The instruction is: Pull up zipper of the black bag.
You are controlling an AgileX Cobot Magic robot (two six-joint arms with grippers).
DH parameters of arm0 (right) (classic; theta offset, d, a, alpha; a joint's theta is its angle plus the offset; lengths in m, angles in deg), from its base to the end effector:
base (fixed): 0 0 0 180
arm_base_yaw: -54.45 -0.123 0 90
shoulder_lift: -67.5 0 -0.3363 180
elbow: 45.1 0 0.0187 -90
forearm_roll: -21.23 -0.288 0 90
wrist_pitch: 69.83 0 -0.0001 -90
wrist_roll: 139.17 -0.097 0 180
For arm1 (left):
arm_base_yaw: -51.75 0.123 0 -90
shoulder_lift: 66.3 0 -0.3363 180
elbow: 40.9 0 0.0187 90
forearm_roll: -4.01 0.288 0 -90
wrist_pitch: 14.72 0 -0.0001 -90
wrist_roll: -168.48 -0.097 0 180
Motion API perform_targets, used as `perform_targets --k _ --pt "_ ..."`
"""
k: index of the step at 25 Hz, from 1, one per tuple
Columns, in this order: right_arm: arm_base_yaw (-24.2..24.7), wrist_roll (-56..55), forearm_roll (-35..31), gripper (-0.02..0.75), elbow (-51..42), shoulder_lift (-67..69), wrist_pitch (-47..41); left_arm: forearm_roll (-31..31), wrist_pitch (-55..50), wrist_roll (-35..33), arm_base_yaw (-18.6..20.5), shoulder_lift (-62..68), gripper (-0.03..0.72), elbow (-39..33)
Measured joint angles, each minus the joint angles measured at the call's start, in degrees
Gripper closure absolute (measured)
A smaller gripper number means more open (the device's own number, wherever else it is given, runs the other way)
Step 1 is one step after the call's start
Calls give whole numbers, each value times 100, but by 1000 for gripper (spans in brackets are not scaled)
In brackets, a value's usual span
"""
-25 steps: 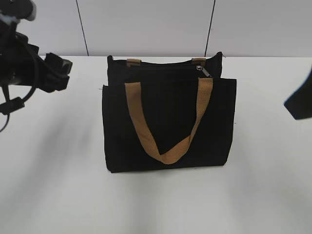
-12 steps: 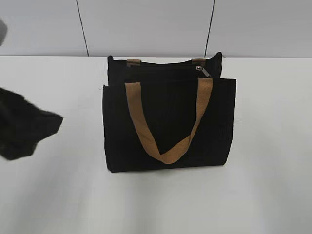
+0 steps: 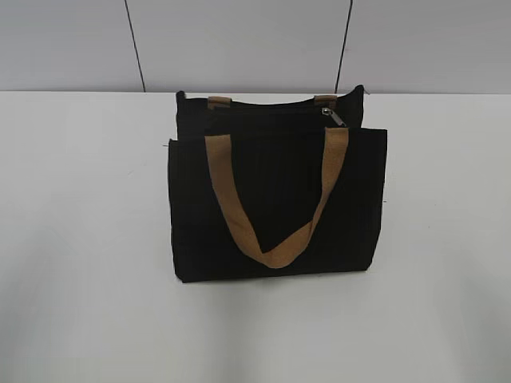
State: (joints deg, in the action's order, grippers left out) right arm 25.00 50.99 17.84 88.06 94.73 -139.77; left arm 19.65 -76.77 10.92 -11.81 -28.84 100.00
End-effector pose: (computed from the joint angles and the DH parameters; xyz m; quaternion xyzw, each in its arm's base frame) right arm 0.0232 0.0193 0.2955 -0.3211 0.8948 0.0809 0.2995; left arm 0.0528 -0.0543 0.3429 0.3416 0.8617 -0.1401 0.3481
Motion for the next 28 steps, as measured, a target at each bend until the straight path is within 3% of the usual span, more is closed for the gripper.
perform_targets --k 10,17,28 --pt "0 11 4 146 -236 -315 197 -420 -468 -309 -10 -1622 141 -646" --pt "0 44 4 146 -475 -315 667 -425 -201 -447 -22 -1685 141 -716" --pt "0 49 -1 146 -486 -305 719 -494 36 -722 -22 -1670 146 -819"
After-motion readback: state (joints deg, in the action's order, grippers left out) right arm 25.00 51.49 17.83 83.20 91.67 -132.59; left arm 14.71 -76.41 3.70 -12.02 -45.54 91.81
